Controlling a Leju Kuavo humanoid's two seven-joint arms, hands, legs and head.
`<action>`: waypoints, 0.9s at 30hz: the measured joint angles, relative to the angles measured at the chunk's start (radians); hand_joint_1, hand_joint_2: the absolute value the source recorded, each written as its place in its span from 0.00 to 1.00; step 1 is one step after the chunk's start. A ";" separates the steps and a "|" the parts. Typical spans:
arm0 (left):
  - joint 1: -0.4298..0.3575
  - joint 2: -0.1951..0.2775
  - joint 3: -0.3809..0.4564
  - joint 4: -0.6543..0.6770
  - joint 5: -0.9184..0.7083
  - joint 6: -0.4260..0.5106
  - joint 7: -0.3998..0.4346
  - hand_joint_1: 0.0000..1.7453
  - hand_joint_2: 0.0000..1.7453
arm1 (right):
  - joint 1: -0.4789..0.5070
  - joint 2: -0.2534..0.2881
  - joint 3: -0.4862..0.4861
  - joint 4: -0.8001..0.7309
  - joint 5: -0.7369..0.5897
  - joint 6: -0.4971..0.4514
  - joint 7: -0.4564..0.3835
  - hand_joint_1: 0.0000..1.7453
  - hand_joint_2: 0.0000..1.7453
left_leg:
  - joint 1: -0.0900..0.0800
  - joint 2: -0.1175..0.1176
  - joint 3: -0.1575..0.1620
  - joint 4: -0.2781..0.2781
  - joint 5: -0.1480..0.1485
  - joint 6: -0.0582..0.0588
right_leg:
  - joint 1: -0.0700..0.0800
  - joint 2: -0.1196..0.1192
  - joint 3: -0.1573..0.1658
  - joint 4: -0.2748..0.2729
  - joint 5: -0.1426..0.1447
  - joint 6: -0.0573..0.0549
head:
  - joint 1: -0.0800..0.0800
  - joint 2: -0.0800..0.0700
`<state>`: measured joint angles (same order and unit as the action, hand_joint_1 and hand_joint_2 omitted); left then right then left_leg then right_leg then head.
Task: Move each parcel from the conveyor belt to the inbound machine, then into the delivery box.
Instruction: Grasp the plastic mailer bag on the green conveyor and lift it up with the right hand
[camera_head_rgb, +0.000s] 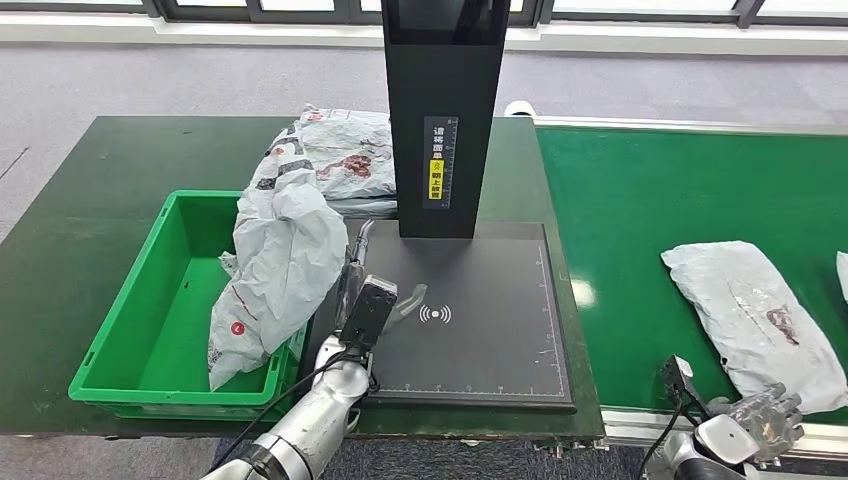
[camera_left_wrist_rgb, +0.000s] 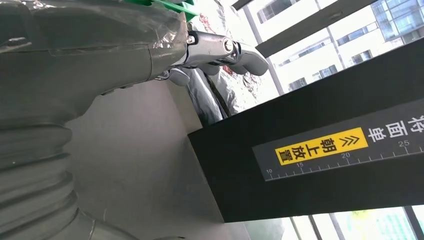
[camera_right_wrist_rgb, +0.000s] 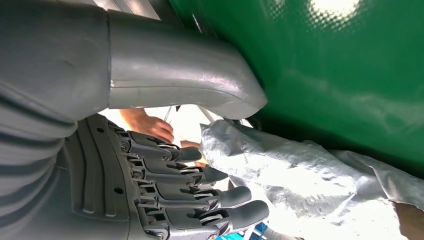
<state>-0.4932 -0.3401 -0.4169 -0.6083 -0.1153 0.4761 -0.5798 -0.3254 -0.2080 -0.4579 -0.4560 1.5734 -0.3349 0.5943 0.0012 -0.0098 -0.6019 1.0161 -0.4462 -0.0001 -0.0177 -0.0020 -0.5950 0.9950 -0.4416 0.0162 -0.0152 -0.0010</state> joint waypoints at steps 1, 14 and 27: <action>0.001 0.000 0.000 -0.001 0.000 0.000 0.000 0.00 1.00 | 0.000 0.000 0.000 0.001 0.000 0.000 0.000 0.00 1.00 | 0.000 0.000 0.000 0.000 0.000 0.000 | 0.000 0.000 0.000 0.000 0.000 0.000 | 0.000 0.000; 0.049 0.012 0.043 -0.048 0.001 -0.032 -0.002 0.00 1.00 | -0.014 -0.005 0.000 0.009 0.000 -0.009 -0.014 1.00 1.00 | 0.000 0.000 0.000 0.000 0.000 0.000 | 0.000 0.000 0.000 0.000 0.000 0.000 | 0.000 0.000; 0.058 0.024 0.081 -0.069 0.001 -0.064 0.003 0.00 1.00 | -0.078 -0.037 0.000 0.075 -0.002 0.088 -0.088 1.00 1.00 | 0.000 0.000 0.001 0.001 0.001 0.002 | 0.000 0.001 0.002 -0.001 0.002 0.002 | 0.000 0.000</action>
<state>-0.4350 -0.3165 -0.3363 -0.6776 -0.1141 0.4124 -0.5767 -0.4033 -0.2447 -0.4574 -0.3814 1.5713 -0.2472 0.5067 0.0013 -0.0094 -0.6009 1.0170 -0.4454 0.0015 -0.0177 -0.0014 -0.5926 0.9935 -0.4398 0.0185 -0.0149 -0.0009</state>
